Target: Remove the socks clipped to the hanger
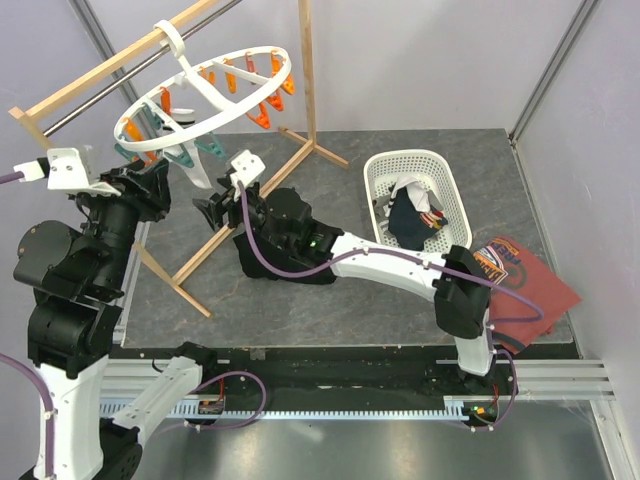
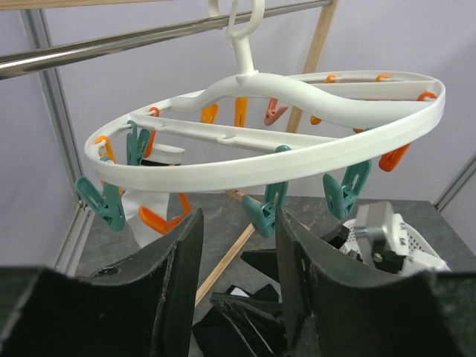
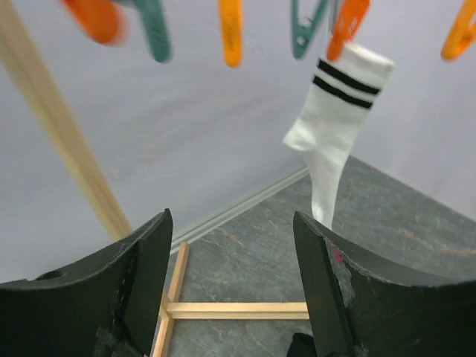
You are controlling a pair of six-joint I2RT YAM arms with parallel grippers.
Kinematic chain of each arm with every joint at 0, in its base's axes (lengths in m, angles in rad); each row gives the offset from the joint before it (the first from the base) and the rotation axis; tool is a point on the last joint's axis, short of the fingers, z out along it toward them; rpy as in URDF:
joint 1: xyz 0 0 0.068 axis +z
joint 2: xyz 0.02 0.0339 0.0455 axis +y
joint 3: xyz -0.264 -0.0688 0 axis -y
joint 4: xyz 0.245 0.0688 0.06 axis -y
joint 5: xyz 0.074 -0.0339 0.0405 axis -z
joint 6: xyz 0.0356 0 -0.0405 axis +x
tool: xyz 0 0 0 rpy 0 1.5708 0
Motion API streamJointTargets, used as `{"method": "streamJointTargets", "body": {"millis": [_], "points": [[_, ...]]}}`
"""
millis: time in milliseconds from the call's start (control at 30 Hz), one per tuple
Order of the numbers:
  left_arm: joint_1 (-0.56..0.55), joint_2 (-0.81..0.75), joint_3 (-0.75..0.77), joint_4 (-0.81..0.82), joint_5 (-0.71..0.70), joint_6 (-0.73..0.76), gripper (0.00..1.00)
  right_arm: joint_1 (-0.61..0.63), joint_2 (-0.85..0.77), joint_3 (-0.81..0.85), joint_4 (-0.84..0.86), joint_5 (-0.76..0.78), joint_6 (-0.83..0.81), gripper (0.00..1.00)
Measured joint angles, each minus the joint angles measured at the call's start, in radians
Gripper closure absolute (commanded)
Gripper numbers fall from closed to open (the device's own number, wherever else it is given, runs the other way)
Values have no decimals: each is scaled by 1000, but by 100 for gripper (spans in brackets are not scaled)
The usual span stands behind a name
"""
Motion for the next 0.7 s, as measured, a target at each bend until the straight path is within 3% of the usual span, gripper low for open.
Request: {"method": "streamJointTargets", "body": {"millis": [467,700], "points": [[0,-63,-38,-34,-24,0,45,127,-112,43,21,113,-232,23],[0,-85,-62,-40,-65,0,43,147,-69,209,3,135,-323,26]]}}
